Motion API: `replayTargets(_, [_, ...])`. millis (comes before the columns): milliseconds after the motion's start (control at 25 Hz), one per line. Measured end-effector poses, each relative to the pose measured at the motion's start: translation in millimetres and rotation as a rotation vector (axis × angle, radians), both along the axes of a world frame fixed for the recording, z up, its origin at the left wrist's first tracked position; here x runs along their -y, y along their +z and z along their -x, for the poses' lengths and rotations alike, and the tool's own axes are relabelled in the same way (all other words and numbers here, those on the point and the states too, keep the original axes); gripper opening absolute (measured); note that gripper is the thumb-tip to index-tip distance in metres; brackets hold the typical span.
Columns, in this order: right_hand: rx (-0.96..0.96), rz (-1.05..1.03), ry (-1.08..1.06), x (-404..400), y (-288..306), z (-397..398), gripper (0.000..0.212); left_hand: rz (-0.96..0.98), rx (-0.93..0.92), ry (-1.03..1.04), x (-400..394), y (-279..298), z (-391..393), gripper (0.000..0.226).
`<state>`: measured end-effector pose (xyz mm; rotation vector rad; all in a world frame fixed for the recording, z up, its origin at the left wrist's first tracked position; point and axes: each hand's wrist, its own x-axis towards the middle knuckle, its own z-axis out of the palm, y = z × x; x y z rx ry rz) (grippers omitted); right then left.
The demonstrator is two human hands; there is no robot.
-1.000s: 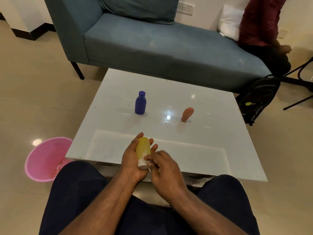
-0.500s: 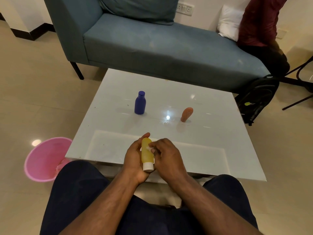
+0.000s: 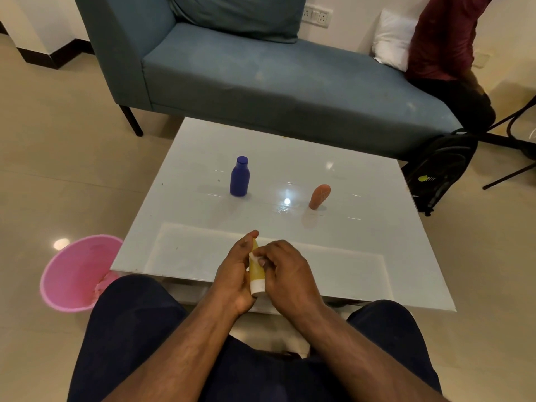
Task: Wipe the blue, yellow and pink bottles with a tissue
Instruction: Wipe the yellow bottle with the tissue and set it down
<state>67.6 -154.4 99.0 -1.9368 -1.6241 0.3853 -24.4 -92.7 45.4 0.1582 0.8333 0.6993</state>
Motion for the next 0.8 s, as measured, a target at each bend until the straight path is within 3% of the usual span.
replayTargets(160, [-0.003,0.039,0.081,25,-2,5,0.023,-0.012,-0.042,-0.002,0,-2,3,0.037])
replayTargets(360, [-0.035,0.004,-0.102,-19,7,-13,0.016,-0.072,-0.065,-0.094,4,1,-3,0.039])
replayTargets(480, [0.007,0.037,0.0,-9,5,-4,0.017,-0.047,-0.081,-0.013,1,-1,0,0.028])
replayTargets(600, [0.073,0.047,0.113,23,-2,7,0.028,-0.012,-0.124,0.036,-2,-6,2,0.031])
replayTargets(800, [0.007,-0.045,-0.067,-15,10,-15,0.016,-0.108,-0.045,-0.05,3,1,-6,0.04])
